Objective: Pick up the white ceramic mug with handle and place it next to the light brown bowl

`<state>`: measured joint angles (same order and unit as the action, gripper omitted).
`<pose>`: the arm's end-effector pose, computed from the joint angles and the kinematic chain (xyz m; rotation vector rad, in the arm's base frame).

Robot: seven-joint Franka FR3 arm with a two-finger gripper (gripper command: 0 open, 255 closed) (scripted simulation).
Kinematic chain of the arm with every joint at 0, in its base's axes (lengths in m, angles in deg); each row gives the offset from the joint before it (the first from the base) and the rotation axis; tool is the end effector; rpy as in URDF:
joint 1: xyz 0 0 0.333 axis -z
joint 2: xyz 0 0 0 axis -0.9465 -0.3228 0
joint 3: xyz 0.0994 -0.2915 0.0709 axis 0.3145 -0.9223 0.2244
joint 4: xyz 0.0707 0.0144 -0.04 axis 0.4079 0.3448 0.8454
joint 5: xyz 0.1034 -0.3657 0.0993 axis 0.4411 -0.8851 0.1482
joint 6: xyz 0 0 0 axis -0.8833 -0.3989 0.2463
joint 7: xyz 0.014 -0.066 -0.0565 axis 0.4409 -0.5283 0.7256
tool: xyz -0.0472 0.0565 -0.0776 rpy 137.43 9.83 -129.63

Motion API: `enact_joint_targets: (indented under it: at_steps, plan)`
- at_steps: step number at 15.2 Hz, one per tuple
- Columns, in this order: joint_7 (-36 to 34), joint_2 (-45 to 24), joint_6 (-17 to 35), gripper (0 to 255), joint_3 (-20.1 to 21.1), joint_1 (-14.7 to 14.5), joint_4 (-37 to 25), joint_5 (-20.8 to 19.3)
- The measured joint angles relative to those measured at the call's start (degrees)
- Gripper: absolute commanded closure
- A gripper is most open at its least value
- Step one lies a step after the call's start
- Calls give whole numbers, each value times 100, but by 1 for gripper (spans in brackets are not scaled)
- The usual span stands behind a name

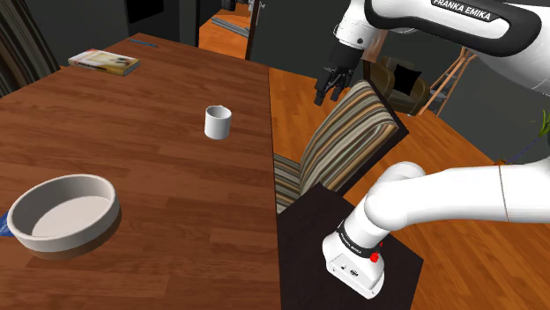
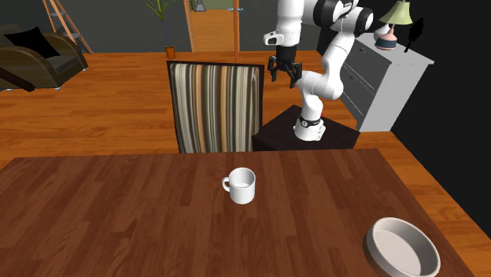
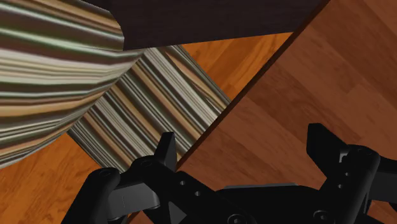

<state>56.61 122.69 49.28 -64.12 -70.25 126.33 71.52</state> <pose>0.3007 -0.0353 0.5910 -3.1202 0.0475 0.0127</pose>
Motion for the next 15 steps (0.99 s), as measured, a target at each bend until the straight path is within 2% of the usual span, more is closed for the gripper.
enact_joint_targets:
  at_steps: [2,6,15]
  plan:
    - [-27,-63,95,0,17,-7,27,13]
    - [-276,-580,685,0,204,-84,36,134]
    - [-866,-2175,2157,0,623,-224,-267,280]
